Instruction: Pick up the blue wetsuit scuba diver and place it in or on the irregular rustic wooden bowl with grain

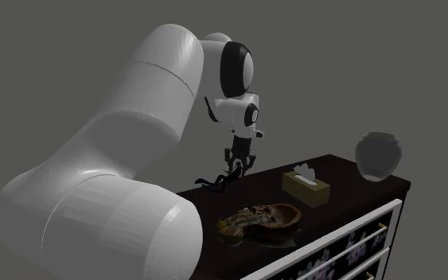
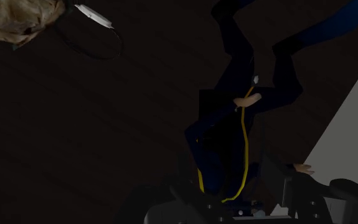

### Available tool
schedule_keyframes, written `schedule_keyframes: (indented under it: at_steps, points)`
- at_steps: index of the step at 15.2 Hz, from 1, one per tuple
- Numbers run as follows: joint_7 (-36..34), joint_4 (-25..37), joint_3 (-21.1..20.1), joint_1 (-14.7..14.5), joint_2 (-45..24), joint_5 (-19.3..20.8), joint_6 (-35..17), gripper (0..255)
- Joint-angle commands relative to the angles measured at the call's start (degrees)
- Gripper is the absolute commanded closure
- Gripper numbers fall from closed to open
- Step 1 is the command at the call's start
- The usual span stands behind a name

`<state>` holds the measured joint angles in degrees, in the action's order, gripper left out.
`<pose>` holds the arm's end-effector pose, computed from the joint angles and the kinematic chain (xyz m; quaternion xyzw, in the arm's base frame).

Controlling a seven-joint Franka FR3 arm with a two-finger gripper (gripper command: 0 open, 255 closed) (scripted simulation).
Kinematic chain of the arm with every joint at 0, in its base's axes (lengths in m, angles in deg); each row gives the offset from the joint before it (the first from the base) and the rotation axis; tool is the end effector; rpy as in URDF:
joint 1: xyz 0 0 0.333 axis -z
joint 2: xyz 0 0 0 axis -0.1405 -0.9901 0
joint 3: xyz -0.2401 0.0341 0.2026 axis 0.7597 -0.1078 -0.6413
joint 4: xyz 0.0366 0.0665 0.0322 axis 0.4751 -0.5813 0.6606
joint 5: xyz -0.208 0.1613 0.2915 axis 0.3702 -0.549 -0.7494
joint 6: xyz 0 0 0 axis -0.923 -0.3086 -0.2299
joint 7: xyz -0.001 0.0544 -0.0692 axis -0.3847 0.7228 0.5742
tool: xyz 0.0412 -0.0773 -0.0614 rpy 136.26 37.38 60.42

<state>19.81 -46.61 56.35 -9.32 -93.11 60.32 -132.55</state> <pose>0.7137 0.0517 0.2441 -0.9958 0.0456 0.0577 0.0538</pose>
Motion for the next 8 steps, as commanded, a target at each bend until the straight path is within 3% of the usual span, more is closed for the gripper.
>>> schedule_keyframes:
  at_steps: [1,8]
  points:
    - [-0.14,-0.04,-0.02,-0.02,0.99,0.01,0.94,255]
    - [-0.53,1.11,-0.03,0.03,3.63,0.06,4.71,255]
